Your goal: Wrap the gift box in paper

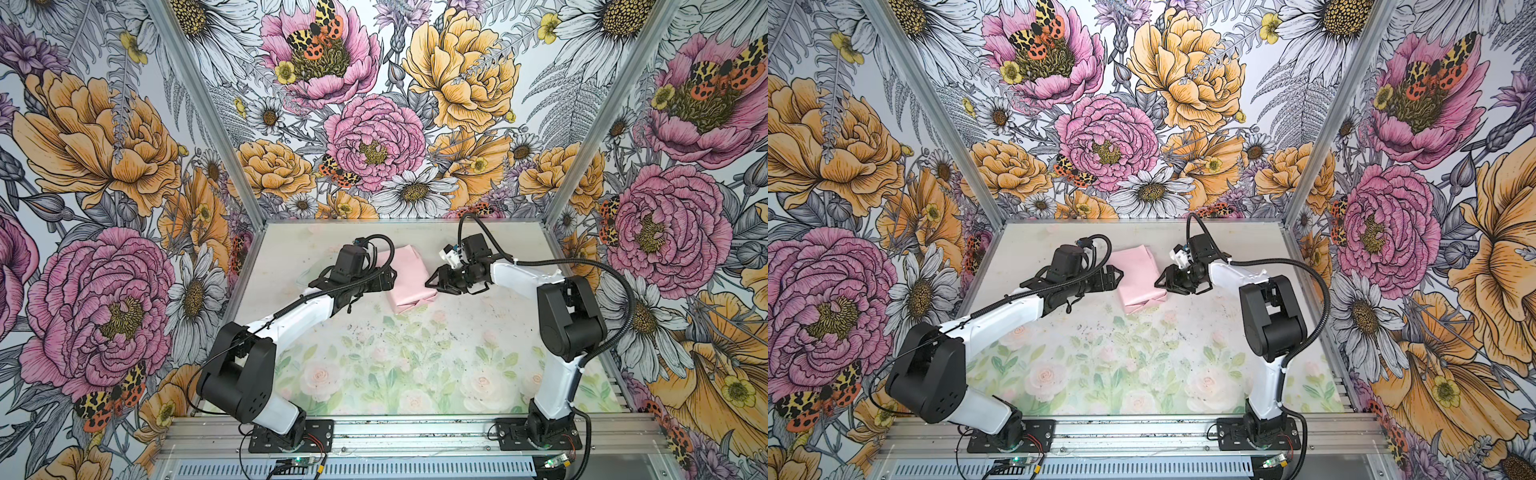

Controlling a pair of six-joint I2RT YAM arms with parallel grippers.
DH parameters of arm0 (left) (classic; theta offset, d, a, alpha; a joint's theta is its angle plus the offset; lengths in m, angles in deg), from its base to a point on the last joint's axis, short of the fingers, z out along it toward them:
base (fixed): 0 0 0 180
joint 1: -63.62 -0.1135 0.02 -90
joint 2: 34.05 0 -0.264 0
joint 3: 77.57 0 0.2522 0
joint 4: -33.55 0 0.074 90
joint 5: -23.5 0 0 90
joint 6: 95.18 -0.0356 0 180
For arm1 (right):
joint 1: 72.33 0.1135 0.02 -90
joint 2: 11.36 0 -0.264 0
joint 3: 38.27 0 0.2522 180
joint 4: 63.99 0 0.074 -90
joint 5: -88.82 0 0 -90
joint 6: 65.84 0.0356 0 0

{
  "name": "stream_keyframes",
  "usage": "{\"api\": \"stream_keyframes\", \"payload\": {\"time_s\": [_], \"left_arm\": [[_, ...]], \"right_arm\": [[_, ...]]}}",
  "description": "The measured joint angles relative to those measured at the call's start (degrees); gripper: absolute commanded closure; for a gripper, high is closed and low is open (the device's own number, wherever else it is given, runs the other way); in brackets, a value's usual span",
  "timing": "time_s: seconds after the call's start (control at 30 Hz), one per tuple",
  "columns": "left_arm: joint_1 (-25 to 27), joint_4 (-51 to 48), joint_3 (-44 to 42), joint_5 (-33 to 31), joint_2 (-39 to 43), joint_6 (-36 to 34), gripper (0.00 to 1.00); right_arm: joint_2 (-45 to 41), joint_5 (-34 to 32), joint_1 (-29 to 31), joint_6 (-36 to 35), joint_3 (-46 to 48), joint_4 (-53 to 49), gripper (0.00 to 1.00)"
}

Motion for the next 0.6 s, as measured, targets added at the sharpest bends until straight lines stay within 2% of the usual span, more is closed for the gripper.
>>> {"api": "stream_keyframes", "payload": {"time_s": [0.1,0.2,0.43,0.6], "left_arm": [[-0.6,0.5,-0.2,2.3,-2.1,4.5,0.05],[-0.6,1.3,-0.2,4.0,-5.0,7.0,0.06],[-1.4,2.7,0.0,5.8,-11.0,10.1,0.11],[-1.6,4.1,0.4,6.1,-12.6,11.0,0.21]], "right_arm": [[-4.0,-2.8,-1.5,-0.2,-0.7,-2.3,0.47],[-3.4,-4.9,-2.8,-0.9,-5.0,-4.5,0.44],[6.2,-6.5,-1.3,-2.4,-14.9,-6.7,0.44],[12.0,-5.9,0.0,-3.4,-17.7,-8.1,0.45]]}}
